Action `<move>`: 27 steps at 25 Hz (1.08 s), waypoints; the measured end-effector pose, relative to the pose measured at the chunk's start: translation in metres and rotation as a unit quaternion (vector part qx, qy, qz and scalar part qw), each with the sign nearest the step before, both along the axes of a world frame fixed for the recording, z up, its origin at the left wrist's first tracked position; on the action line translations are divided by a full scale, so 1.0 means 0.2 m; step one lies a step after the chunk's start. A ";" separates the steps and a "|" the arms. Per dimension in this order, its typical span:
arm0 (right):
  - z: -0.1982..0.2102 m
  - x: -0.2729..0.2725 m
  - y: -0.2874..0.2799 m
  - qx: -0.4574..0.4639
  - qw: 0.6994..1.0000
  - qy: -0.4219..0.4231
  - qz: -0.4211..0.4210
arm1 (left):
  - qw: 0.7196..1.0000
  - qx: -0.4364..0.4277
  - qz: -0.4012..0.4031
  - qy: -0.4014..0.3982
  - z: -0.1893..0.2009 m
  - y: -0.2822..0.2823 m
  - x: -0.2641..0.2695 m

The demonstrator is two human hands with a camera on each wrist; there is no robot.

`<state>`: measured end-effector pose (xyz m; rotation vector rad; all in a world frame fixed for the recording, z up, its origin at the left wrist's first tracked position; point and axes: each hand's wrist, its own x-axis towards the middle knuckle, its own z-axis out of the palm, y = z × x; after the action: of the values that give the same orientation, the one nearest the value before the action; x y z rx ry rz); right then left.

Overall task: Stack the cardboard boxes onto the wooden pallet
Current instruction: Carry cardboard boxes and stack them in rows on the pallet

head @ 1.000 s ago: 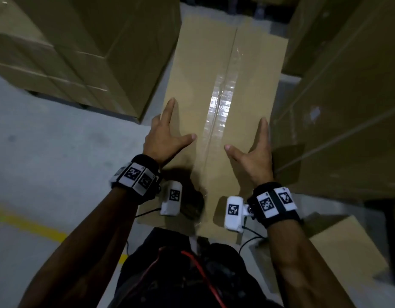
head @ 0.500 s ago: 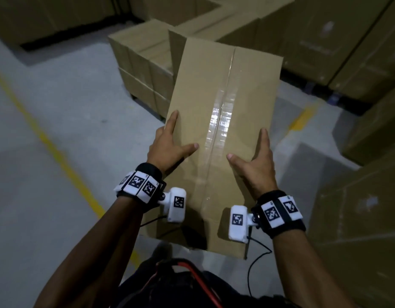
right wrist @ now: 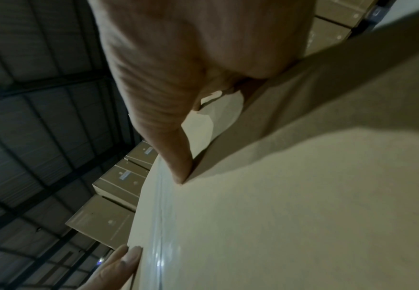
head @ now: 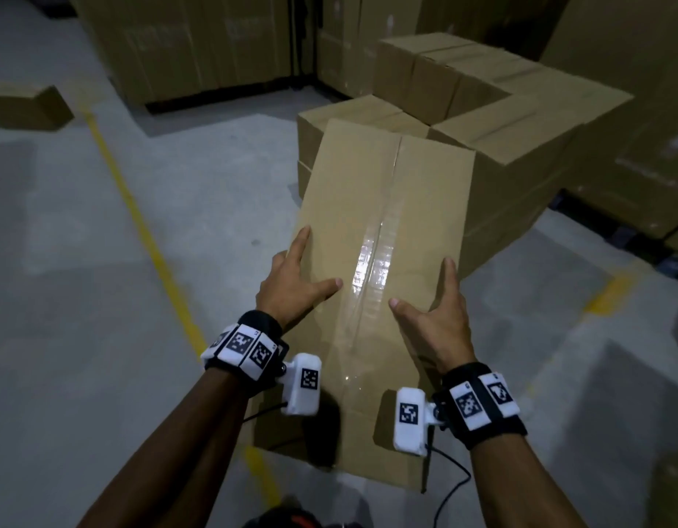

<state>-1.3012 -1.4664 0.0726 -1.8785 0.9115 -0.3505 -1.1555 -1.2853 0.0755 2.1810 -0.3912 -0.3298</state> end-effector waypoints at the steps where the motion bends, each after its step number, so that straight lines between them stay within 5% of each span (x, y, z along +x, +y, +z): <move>1: 0.01 0.12 0.05 0.002 1.000 -0.003 0.002 | 1.000 0.002 0.000 -0.001 0.01 0.05 0.12; 11: -0.06 1.01 0.12 0.032 0.999 -0.012 0.029 | 0.999 0.018 0.014 0.025 -0.06 0.17 1.00; 19: -0.11 1.92 -0.30 0.059 0.998 -0.030 -0.004 | 0.999 0.022 -0.019 0.032 -0.05 -0.31 1.96; 27: 0.01 2.45 -0.68 0.040 0.996 -0.038 -0.073 | 0.994 0.013 -0.102 0.027 0.05 -0.80 2.66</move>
<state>-0.8112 -1.6024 0.0745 -1.7188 0.9991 -0.4652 -0.6238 -1.4446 0.0862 2.1575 -0.5848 -0.5082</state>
